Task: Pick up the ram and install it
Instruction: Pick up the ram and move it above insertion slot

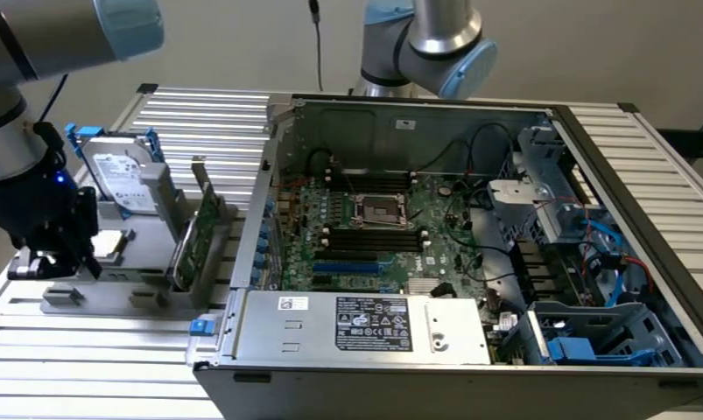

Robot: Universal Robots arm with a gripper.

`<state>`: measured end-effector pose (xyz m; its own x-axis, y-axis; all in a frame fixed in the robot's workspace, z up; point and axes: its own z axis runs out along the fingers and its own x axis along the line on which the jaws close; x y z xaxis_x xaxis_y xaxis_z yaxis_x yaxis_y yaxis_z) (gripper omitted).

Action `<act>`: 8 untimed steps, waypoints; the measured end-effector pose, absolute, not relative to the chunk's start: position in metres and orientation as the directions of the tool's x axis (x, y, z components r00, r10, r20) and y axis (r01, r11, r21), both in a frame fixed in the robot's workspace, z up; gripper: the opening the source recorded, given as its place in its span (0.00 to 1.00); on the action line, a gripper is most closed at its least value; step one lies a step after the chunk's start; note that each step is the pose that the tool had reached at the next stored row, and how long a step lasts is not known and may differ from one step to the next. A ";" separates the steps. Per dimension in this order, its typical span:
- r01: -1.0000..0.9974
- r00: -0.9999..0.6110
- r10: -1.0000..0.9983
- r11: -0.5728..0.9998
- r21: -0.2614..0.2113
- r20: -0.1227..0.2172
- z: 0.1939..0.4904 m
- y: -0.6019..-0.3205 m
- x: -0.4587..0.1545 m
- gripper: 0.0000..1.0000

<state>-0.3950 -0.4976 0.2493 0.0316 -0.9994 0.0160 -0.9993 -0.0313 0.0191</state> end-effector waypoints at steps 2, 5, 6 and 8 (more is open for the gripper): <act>-0.999 0.028 -0.999 -0.028 0.019 0.016 0.258 -0.498 -0.395 0.14; -1.000 0.022 -1.000 -0.021 0.019 0.016 0.271 -0.497 -0.395 0.14; -1.000 0.021 -1.000 -0.020 0.019 0.016 0.274 -0.497 -0.394 0.14; -1.000 0.019 -1.000 -0.019 0.019 0.016 0.280 -0.496 -0.394 0.14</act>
<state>-0.3941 -0.4956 0.2801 0.0191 -0.9997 0.0162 -0.9996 -0.0188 0.0191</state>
